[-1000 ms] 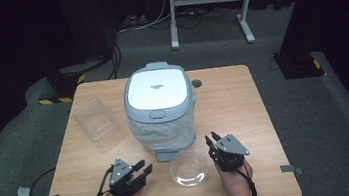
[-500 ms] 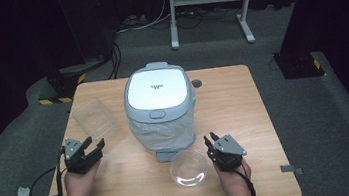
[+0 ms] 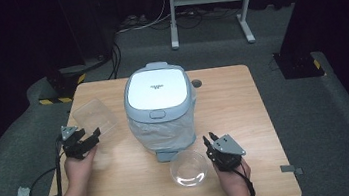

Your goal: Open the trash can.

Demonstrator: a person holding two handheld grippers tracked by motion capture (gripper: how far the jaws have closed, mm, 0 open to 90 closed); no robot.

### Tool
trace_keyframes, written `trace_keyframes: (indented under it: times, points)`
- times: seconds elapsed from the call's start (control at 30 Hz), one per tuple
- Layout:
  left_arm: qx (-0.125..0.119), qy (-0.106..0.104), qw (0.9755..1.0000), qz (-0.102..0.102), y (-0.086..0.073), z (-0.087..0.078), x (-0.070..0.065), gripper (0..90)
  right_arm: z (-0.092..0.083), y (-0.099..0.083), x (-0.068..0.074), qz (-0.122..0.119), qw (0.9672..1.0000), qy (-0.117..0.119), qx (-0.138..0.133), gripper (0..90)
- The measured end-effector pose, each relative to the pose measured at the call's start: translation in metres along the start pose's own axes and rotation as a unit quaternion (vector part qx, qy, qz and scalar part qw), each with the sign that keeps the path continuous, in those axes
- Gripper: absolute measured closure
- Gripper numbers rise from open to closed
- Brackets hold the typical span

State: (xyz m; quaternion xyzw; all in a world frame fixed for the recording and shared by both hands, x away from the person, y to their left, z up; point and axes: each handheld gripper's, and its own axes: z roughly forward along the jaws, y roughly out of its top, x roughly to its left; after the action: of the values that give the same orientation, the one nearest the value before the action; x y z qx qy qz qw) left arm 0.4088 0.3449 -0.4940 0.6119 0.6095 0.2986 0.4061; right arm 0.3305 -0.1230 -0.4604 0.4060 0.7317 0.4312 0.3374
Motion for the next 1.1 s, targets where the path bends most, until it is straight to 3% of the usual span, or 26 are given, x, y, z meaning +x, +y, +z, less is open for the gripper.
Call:
trace_keyframes:
  times: [0.2, 0.3, 0.37, 0.43, 0.6, 0.63, 0.77, 0.9, 1.1]
  points:
    - [-0.001, -0.007, 0.9999, -0.01, -0.001, 0.001, 0.004, 34.1, 0.0, 0.0, 0.002, -0.003, 1.0, 0.001, 0.0, 72.6]
    - [-0.003, -0.012, 0.9995, -0.03, -0.002, 0.001, 0.012, 34.5, 0.001, 0.0, 0.003, -0.004, 1.0, 0.002, 0.001, 72.6]
    - [-0.004, -0.019, 0.999, -0.04, -0.003, 0.002, 0.017, 34.7, 0.001, 0.0, 0.004, -0.006, 1.0, 0.002, 0.002, 72.6]
    - [-0.002, -0.041, 0.998, -0.049, -0.003, 0.002, 0.02, 37.8, 0.002, 0.0, 0.004, -0.006, 1.0, 0.002, 0.003, 72.6]
    - [0.006, -0.079, 0.9964, -0.029, -0.005, -0.002, 0.013, 41.6, 0.003, 0.0, 0.006, -0.008, 0.9999, 0.003, 0.005, 72.5]
    - [0.006, -0.079, 0.9964, -0.029, -0.005, -0.002, 0.013, 42.0, 0.003, 0.0, 0.006, -0.008, 0.9999, 0.003, 0.005, 72.5]
    - [0.014, -0.103, 0.9946, -0.006, -0.012, -0.008, 0.0, 43.5, 0.003, 0.0, 0.008, -0.012, 0.9999, 0.004, 0.004, 72.5]
    - [0.022, -0.128, 0.9912, 0.022, -0.021, -0.016, -0.017, 47.5, 0.002, 0.001, 0.009, -0.012, 0.9999, 0.005, 0.003, 72.4]
    - [0.018, -0.137, 0.9901, 0.025, -0.028, -0.023, -0.024, 50.4, 0.002, 0.002, 0.009, -0.013, 0.9999, 0.005, 0.0, 72.5]
